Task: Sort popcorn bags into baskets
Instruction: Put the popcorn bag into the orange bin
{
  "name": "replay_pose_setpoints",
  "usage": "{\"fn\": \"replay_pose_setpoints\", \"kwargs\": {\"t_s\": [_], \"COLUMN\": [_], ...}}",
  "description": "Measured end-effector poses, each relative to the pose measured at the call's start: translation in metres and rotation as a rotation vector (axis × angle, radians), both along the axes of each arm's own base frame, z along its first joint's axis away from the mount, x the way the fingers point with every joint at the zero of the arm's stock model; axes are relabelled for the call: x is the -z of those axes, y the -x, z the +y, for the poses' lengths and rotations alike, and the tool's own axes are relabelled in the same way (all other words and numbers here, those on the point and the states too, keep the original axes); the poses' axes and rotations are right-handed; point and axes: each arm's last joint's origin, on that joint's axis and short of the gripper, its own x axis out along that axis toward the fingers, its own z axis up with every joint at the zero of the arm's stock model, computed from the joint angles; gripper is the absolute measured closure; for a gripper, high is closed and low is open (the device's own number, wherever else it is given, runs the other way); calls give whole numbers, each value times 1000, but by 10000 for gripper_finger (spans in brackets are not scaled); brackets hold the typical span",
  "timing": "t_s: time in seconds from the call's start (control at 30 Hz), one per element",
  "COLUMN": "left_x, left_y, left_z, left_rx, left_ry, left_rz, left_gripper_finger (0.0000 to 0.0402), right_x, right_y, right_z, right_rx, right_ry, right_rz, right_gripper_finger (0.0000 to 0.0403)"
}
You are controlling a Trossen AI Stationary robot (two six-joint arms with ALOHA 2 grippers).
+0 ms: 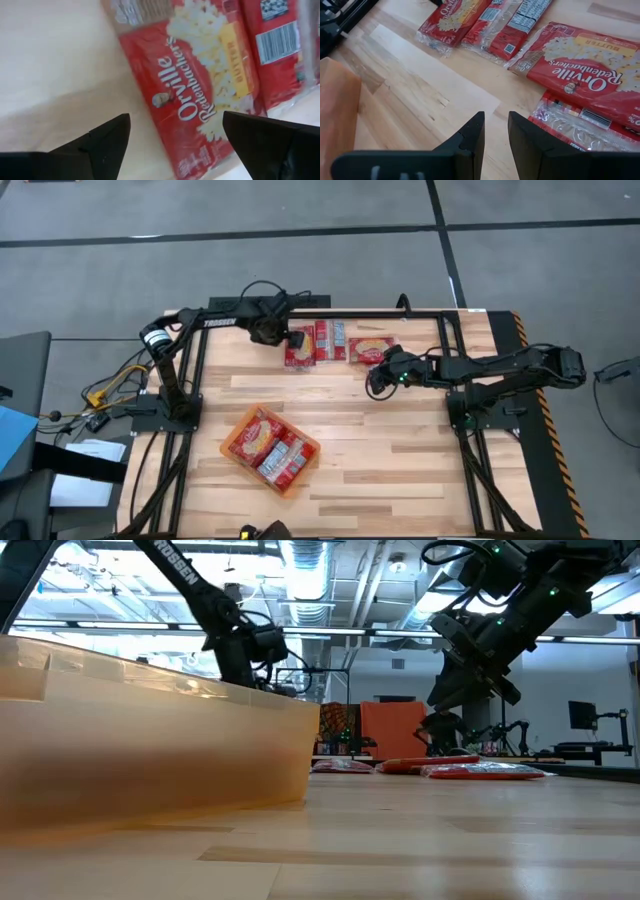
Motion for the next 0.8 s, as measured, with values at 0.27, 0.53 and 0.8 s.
{"fn": "replay_pose_setpoints", "kwargs": {"t_s": [0.27, 0.53, 0.8], "left_x": [28, 46, 52], "left_y": [3, 12, 13], "left_z": [-7, -19, -21], "left_rx": [-67, -106, -89], "left_ry": [27, 28, 8], "left_rz": [-198, -202, -247], "left_gripper_finger": [100, 233, 390], "right_x": [0, 0, 0], "right_y": [0, 0, 0], "right_z": [0, 0, 0], "right_rx": [-1, 1, 1], "right_ry": [2, 0, -1], "right_rz": [1, 0, -1], "right_gripper_finger": [290, 290, 290]}}
